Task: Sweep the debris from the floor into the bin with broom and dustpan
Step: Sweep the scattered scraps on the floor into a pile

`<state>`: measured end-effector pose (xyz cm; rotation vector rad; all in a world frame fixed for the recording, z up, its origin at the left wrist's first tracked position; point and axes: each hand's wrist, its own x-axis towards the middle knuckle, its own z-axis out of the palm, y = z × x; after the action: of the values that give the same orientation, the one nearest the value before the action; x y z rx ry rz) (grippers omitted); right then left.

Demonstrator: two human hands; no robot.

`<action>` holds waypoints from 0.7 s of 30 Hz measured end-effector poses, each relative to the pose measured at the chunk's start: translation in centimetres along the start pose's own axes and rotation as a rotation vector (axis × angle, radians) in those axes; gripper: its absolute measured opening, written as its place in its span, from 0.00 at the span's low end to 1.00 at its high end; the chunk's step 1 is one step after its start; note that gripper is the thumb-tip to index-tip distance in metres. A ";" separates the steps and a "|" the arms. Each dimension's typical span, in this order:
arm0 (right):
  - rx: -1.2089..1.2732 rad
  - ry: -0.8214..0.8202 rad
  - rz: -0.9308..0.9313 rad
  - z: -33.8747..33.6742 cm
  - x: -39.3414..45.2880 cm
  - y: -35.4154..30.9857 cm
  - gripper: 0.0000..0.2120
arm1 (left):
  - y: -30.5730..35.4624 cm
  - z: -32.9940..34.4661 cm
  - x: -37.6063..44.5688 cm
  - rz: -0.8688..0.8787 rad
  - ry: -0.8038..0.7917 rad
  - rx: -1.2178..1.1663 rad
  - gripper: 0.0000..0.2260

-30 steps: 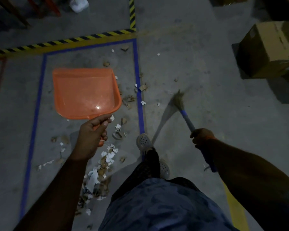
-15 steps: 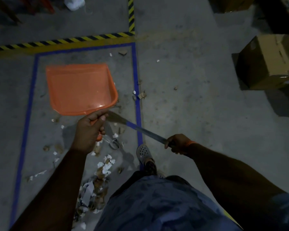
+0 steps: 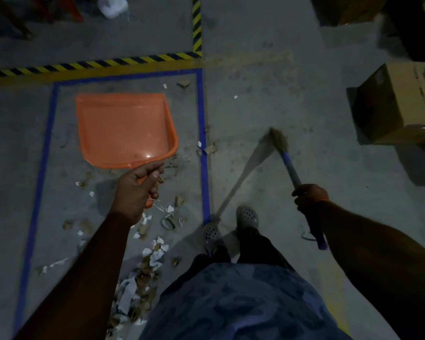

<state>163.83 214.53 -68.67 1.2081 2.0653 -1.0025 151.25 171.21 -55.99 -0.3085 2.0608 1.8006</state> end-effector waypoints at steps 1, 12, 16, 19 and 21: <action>-0.011 -0.020 0.012 -0.2 0.5 -0.3 0.10 | 0.1 0.4 0.3 -0.014 0.020 0.002 0.12; -0.694 -0.467 -0.502 5.4 2.2 -9.6 0.13 | 3.4 4.3 3.6 -0.067 0.127 -0.022 0.12; -0.735 -0.586 -0.663 4.0 2.7 -12.6 0.16 | 5.1 5.7 4.7 -0.061 0.164 -0.035 0.11; -0.691 -0.567 -0.651 1.9 4.4 -13.1 0.15 | 5.8 6.9 5.7 -0.041 0.173 -0.023 0.11; -0.602 -0.510 -0.622 0.3 5.8 -13.0 0.15 | 6.2 7.9 6.3 -0.030 0.172 -0.030 0.11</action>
<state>149.68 212.93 -68.89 -0.0106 2.1008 -0.7317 144.13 180.43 -53.93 -0.5158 2.1326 1.8456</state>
